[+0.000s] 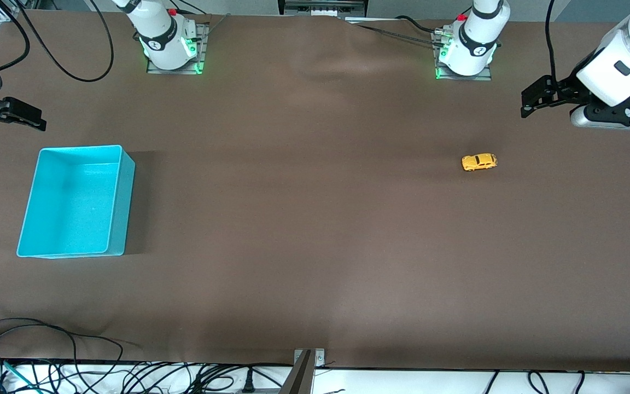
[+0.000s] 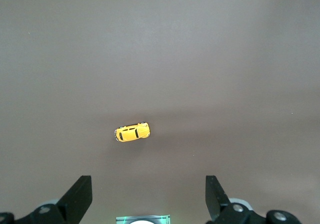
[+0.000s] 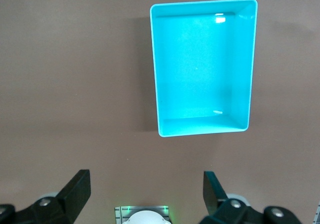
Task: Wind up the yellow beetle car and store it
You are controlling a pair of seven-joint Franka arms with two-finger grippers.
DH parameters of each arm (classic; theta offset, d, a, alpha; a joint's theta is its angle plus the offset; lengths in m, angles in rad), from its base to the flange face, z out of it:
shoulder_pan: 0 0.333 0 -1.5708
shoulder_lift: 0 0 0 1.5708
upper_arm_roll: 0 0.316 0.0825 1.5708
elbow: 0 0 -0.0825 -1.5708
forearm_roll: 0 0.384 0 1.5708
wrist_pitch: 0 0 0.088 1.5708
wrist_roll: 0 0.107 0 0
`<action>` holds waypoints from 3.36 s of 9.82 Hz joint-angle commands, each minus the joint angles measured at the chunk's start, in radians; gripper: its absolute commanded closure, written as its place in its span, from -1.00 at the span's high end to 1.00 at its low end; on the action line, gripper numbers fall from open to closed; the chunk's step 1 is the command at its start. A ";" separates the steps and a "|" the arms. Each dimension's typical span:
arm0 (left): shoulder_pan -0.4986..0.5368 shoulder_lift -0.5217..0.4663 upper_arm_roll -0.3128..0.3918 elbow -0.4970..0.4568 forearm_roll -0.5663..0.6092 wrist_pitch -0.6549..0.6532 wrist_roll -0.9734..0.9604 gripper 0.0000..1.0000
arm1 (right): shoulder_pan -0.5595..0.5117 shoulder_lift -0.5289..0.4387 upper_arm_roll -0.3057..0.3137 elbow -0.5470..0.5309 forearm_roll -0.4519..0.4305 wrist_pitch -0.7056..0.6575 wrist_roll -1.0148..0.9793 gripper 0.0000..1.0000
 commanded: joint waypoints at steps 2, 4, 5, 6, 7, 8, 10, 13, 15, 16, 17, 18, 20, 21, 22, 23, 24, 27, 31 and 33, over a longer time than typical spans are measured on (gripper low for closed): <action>0.004 0.009 -0.001 0.023 -0.010 -0.017 0.012 1.00 | 0.005 -0.003 -0.001 0.031 0.000 -0.026 -0.011 1.00; 0.004 0.011 -0.001 0.021 -0.008 -0.019 0.012 1.00 | 0.005 -0.001 -0.001 0.029 0.003 -0.030 -0.010 1.00; 0.004 0.009 -0.001 0.023 -0.010 -0.019 0.014 1.00 | 0.005 -0.001 -0.001 0.028 0.003 -0.030 -0.008 1.00; 0.006 0.009 -0.001 0.023 -0.010 -0.019 0.014 1.00 | 0.005 -0.001 -0.001 0.028 0.003 -0.030 -0.014 1.00; 0.006 0.009 -0.001 0.023 -0.010 -0.019 0.014 1.00 | 0.005 -0.001 -0.002 0.028 0.004 -0.032 -0.016 1.00; 0.006 0.008 -0.001 0.021 -0.010 -0.023 0.018 1.00 | 0.004 -0.001 -0.004 0.028 0.004 -0.036 -0.016 1.00; 0.006 0.008 0.001 0.021 -0.010 -0.023 0.020 1.00 | 0.004 -0.001 -0.006 0.028 0.030 -0.035 -0.010 1.00; 0.006 0.008 0.002 0.021 -0.010 -0.023 0.020 1.00 | 0.002 -0.001 -0.007 0.028 0.035 -0.036 -0.010 1.00; 0.007 0.008 0.002 0.021 -0.010 -0.025 0.020 1.00 | 0.001 -0.001 -0.007 0.028 0.035 -0.036 -0.014 1.00; 0.007 0.008 0.002 0.021 -0.010 -0.025 0.020 1.00 | 0.001 -0.001 -0.007 0.028 0.035 -0.036 -0.014 1.00; 0.007 0.008 0.002 0.021 -0.010 -0.025 0.020 1.00 | 0.001 -0.001 -0.007 0.028 0.037 -0.036 -0.014 1.00; 0.007 0.008 0.002 0.021 -0.010 -0.025 0.020 1.00 | 0.001 -0.001 -0.007 0.028 0.037 -0.035 -0.016 1.00; 0.007 0.008 0.002 0.021 -0.010 -0.025 0.020 1.00 | 0.001 0.001 -0.007 0.027 0.037 -0.035 -0.016 1.00; 0.007 0.008 0.002 0.020 -0.010 -0.025 0.020 1.00 | 0.001 0.001 -0.007 0.027 0.037 -0.035 -0.016 1.00; 0.007 0.008 0.002 0.020 -0.010 -0.025 0.020 1.00 | 0.001 0.001 -0.007 0.027 0.037 -0.035 -0.016 1.00; 0.007 0.008 0.002 0.021 -0.010 -0.025 0.020 1.00 | 0.001 0.005 -0.007 0.028 0.037 -0.036 -0.016 1.00; 0.007 0.008 0.002 0.021 -0.010 -0.025 0.020 1.00 | 0.001 0.005 -0.007 0.028 0.038 -0.036 -0.016 1.00; 0.007 0.008 0.002 0.020 -0.010 -0.025 0.020 1.00 | -0.001 0.007 -0.009 0.027 0.038 -0.036 -0.016 1.00; 0.007 0.008 0.002 0.020 -0.010 -0.026 0.020 1.00 | -0.001 0.007 -0.009 0.027 0.038 -0.036 -0.016 1.00; 0.007 0.008 0.002 0.020 -0.010 -0.034 0.020 1.00 | -0.001 0.007 -0.009 0.028 0.038 -0.036 -0.017 1.00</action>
